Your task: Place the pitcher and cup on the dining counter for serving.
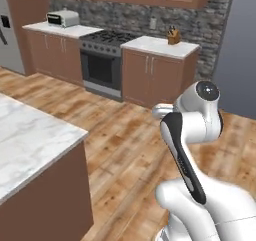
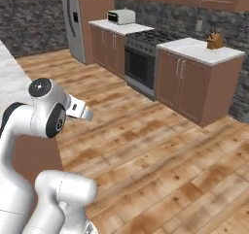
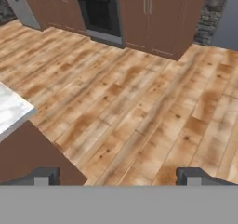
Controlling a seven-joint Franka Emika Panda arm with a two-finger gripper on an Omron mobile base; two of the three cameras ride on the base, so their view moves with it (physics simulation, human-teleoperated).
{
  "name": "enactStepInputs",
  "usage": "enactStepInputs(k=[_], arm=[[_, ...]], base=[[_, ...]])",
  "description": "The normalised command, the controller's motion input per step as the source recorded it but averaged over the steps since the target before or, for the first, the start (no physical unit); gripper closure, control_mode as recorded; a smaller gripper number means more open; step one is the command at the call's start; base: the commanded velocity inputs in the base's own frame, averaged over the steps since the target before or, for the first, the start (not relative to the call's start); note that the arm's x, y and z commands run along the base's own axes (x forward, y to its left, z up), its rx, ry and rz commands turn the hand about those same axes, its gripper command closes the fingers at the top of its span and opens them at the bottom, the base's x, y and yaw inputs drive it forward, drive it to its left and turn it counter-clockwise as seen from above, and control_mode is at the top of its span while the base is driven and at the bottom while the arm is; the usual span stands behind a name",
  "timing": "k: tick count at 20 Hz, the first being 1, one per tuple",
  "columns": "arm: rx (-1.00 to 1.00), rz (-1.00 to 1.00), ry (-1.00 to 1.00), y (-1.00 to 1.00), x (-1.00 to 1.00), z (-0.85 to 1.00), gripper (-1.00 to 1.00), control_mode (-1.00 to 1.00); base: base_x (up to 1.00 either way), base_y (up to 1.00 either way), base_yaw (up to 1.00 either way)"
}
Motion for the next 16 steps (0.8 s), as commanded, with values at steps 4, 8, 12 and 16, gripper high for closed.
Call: enactStepInputs(k=[4, 8, 12, 16], arm=[[0.00, 0.00, 0.00, 0.00, 0.00, 0.00, -1.00, 1.00], [0.00, 0.00, 0.00, 0.00, 0.00, 0.00, -1.00, 1.00], [0.00, 0.00, 0.00, 0.00, 0.00, 0.00, -1.00, 1.00], [0.00, 0.00, 0.00, 0.00, 0.00, 0.00, -1.00, 1.00]], base=[[0.13, -0.85, -0.65], [0.18, -0.86, -0.63], [0.33, -0.76, -0.61], [0.61, -0.58, -0.56]])
